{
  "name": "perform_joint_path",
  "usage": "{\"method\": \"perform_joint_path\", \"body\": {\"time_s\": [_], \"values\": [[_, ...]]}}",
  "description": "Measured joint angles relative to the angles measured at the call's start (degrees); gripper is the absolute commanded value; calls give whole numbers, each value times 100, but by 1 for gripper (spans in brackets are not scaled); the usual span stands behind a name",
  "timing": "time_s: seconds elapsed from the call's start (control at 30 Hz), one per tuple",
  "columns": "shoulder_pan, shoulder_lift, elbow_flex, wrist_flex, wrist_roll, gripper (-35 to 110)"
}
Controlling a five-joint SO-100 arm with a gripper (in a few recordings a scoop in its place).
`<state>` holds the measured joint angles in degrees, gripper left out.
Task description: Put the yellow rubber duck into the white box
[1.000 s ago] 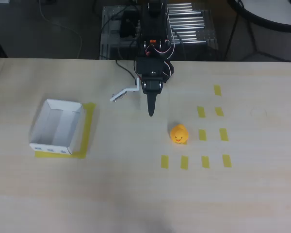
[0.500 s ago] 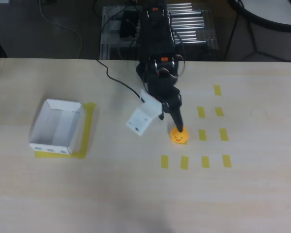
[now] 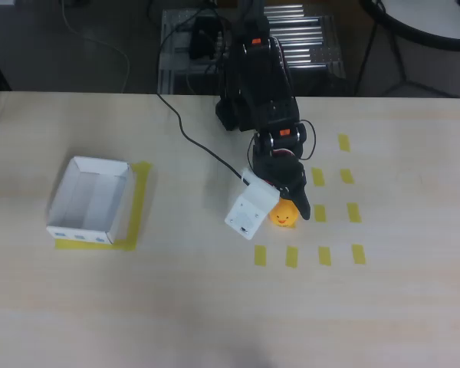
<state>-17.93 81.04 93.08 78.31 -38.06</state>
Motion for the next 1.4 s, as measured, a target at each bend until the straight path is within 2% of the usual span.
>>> {"method": "perform_joint_path", "body": {"time_s": [0.17,0.23,0.37,0.4,0.93,1.03,1.13,1.27,1.4], "values": [[-88,-246,-53,-185,70,38],[-97,-360,-114,-237,70,32],[-97,-580,-290,-343,158,2],[-97,-615,-334,-352,202,0],[18,-439,-1380,123,1125,0],[545,536,-1380,70,1257,0],[1389,1811,-1274,-422,1310,0],[2953,3349,-694,-1362,1608,0],[4491,3797,-316,-1854,1661,0]]}}
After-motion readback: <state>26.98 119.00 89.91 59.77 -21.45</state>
